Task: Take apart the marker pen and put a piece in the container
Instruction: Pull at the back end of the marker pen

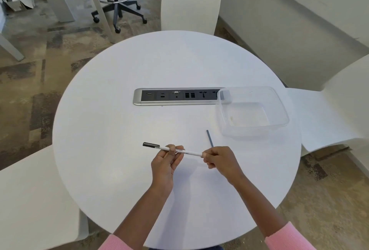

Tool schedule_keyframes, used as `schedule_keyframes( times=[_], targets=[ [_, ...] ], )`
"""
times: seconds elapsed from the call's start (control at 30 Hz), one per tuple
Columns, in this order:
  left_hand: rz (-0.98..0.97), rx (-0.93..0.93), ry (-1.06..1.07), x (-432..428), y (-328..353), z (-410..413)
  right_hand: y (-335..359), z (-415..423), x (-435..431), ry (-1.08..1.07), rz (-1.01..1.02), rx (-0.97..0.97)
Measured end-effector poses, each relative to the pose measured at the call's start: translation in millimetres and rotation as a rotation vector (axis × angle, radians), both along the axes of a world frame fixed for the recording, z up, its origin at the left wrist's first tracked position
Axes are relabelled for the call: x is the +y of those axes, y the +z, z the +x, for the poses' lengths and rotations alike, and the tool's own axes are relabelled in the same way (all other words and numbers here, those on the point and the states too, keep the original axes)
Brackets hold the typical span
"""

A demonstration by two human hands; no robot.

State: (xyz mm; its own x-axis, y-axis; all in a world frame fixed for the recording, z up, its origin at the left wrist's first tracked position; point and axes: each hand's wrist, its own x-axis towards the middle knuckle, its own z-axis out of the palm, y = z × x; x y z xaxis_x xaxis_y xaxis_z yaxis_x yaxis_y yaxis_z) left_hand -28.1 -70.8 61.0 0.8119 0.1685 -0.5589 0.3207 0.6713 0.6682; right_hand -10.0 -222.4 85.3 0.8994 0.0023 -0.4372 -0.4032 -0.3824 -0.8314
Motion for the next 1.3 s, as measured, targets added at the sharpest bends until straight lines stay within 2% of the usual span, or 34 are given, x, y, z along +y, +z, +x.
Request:
schedule_keyframes(
  times=[0.17, 0.27, 0.33, 0.37, 0.47, 0.53, 0.6, 0.73, 0.8, 0.87, 1.0, 1.03, 1.1, 1.17, 1.3],
  targets=[
    [-0.045, 0.008, 0.022, 2.2, -0.3, 2.5, -6.0, -10.6, 1.2, 0.314, -0.454, -0.431],
    [-0.045, 0.006, 0.004, 1.7, -0.9, 2.7, -9.3, -11.0, -0.1, 0.385, -0.585, -0.492],
    [-0.021, -0.004, -0.011, 2.4, -1.4, 3.4, -6.1, -7.6, 0.0, 0.382, -0.498, -0.392],
    [-0.002, -0.009, -0.023, 3.1, -1.4, 3.8, -4.0, -5.0, -0.5, 0.37, -0.413, -0.284],
    [0.031, -0.021, -0.055, 4.6, -1.2, 4.0, 4.4, 4.1, -6.7, 0.278, -0.039, 0.08],
    [0.014, -0.022, -0.052, 4.4, -0.8, 3.6, 6.0, 5.5, -9.7, 0.221, 0.109, 0.168],
    [-0.019, -0.021, -0.029, 3.9, -0.2, 3.9, 6.9, 2.4, -7.7, 0.211, 0.03, 0.068],
    [-0.052, -0.021, -0.018, 3.2, 1.2, 4.3, -0.3, -12.0, -1.1, 0.323, -0.396, -0.373],
    [-0.039, -0.022, -0.033, 3.3, 1.4, 3.8, -2.7, -15.6, 1.0, 0.372, -0.464, -0.407],
    [-0.019, -0.023, -0.05, 4.1, 1.2, 3.3, -0.4, -13.4, 1.8, 0.292, -0.309, -0.252],
    [0.006, -0.028, -0.071, 4.6, 1.6, 1.8, 5.2, -5.0, -0.8, 0.052, 0.193, 0.253],
    [0.003, -0.031, -0.07, 4.0, 1.9, 1.4, 6.0, -5.0, -1.8, 0.026, 0.246, 0.303],
    [-0.013, -0.038, -0.061, 2.8, 2.5, 1.0, 5.3, -6.9, -2.8, 0.06, 0.158, 0.218],
    [-0.036, -0.034, -0.043, 2.7, 2.9, 0.9, 3.2, -13.2, -0.9, 0.115, -0.037, 0.006],
    [-0.051, -0.026, -0.024, 3.6, 3.2, 0.6, -4.5, -22.2, 1.2, 0.175, -0.239, -0.343]
  ],
)
